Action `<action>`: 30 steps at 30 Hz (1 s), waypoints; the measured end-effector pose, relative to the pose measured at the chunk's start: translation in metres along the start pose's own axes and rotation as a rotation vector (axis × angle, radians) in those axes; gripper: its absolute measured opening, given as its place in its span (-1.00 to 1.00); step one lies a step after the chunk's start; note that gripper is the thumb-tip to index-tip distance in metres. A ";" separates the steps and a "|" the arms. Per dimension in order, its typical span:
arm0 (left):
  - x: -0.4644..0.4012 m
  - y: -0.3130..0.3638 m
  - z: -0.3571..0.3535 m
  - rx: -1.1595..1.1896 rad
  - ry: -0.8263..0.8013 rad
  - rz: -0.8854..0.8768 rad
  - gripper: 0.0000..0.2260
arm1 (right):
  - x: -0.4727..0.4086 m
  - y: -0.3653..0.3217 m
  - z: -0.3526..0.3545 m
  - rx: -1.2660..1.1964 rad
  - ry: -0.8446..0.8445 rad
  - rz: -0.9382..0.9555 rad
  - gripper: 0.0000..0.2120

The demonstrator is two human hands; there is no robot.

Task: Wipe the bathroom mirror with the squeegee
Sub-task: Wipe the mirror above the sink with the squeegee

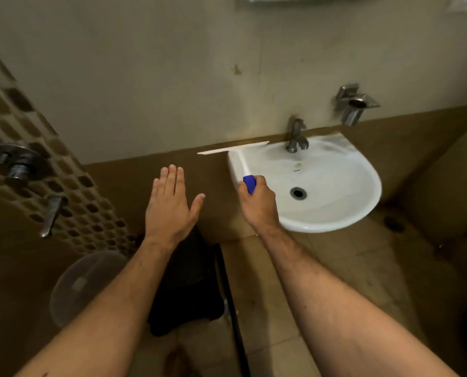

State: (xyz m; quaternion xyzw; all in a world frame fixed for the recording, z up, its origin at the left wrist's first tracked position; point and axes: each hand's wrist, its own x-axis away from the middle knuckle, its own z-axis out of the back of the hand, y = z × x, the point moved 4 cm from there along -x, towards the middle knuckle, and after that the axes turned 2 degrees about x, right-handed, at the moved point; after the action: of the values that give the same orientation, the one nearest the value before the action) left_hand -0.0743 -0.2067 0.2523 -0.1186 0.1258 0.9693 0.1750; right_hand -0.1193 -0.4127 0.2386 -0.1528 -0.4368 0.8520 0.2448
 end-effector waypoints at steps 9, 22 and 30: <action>-0.017 0.105 0.080 -0.003 0.148 -0.056 -0.26 | -0.022 -0.035 0.137 -0.122 0.140 0.158 -0.79; -0.128 0.168 0.149 0.080 0.371 -0.135 -0.25 | -0.096 -0.110 0.236 -0.183 0.353 0.399 -0.72; -0.191 0.191 0.224 0.030 0.539 -0.198 -0.22 | -0.143 -0.178 0.279 -0.311 0.417 0.535 -0.71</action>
State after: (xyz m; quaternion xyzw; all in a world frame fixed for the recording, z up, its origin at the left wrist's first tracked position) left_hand -0.0131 -0.3754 0.5541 -0.3810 0.1699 0.8791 0.2308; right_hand -0.0825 -0.5894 0.5507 -0.4670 -0.4464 0.7600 0.0710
